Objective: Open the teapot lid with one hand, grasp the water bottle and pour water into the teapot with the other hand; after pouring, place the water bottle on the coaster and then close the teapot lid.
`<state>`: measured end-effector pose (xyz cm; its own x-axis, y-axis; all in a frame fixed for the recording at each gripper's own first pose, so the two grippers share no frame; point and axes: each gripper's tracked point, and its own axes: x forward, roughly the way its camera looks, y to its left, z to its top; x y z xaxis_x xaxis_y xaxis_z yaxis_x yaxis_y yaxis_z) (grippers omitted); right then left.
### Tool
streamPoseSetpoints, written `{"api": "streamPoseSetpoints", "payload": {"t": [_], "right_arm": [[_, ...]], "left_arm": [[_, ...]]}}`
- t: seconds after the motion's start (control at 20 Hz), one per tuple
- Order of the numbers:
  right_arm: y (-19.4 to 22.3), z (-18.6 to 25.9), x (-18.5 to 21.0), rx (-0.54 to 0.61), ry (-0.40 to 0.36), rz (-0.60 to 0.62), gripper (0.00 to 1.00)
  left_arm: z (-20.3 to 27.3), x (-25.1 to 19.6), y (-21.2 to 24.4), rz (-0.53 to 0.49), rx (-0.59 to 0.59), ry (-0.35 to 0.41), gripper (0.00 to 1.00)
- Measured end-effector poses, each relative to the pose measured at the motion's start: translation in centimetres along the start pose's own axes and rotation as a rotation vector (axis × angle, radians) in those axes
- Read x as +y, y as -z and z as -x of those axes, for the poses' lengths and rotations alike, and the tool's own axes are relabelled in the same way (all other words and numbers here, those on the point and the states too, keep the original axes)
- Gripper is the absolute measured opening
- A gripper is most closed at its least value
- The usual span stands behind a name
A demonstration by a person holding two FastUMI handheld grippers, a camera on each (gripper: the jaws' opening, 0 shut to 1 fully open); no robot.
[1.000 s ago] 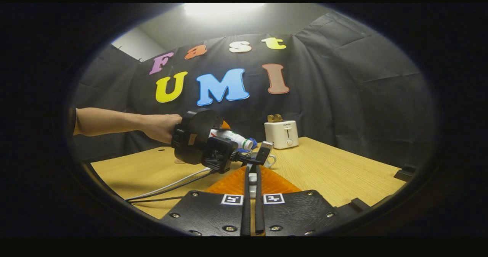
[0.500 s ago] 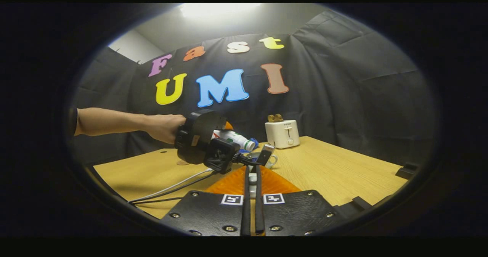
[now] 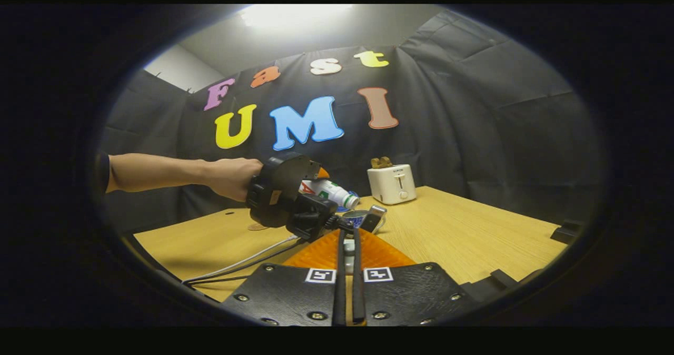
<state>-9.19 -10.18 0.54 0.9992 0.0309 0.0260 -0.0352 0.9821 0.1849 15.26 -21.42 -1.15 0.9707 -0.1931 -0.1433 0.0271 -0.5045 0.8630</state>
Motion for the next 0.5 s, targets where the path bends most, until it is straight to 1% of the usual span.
{"api": "streamPoseSetpoints", "payload": {"t": [0.05,0.1,0.15,0.2,0.25,0.3,0.35,0.4,0.45,0.5], "right_arm": [[0.06,0.05,-0.02,0.002,0.001,0.001,0.05],[0.01,0.05,-0.05,0.002,0.001,0.003,0.0],[0.06,0.05,-0.12,0.002,0.003,0.003,0.05],[0.03,0.04,-0.14,0.002,0.002,0.001,0.0],[0.08,0.0,-0.07,0.003,-0.002,-0.003,0.05],[0.08,0.01,0.0,0.003,-0.004,-0.007,0.05],[0.13,-0.04,0.05,0.004,-0.005,-0.007,0.0],[0.05,0.02,0.07,0.003,-0.005,-0.005,0.0],[-0.01,0.08,0.08,0.001,-0.006,-0.003,0.05],[-0.09,0.07,0.13,0.0,-0.007,-0.003,0.0]], "left_arm": [[0.0,0.02,-0.08,-0.002,0.001,-0.002,0.87],[0.14,0.08,0.08,-0.002,0.004,0.001,0.87],[0.03,0.12,0.22,-0.001,0.004,0.001,0.81],[-0.16,0.18,0.51,-0.001,0.007,0.003,0.87],[-0.14,0.25,0.48,0.003,0.007,0.005,0.87],[-0.15,0.17,0.44,0.012,0.003,0.009,0.87],[-0.13,0.06,0.48,0.02,0.001,0.015,0.87],[-0.18,0.22,0.57,0.029,-0.003,0.019,0.81],[-0.24,0.12,0.61,0.034,-0.002,0.021,0.81],[-0.17,0.33,0.5,0.037,-0.006,0.014,0.81]]}}
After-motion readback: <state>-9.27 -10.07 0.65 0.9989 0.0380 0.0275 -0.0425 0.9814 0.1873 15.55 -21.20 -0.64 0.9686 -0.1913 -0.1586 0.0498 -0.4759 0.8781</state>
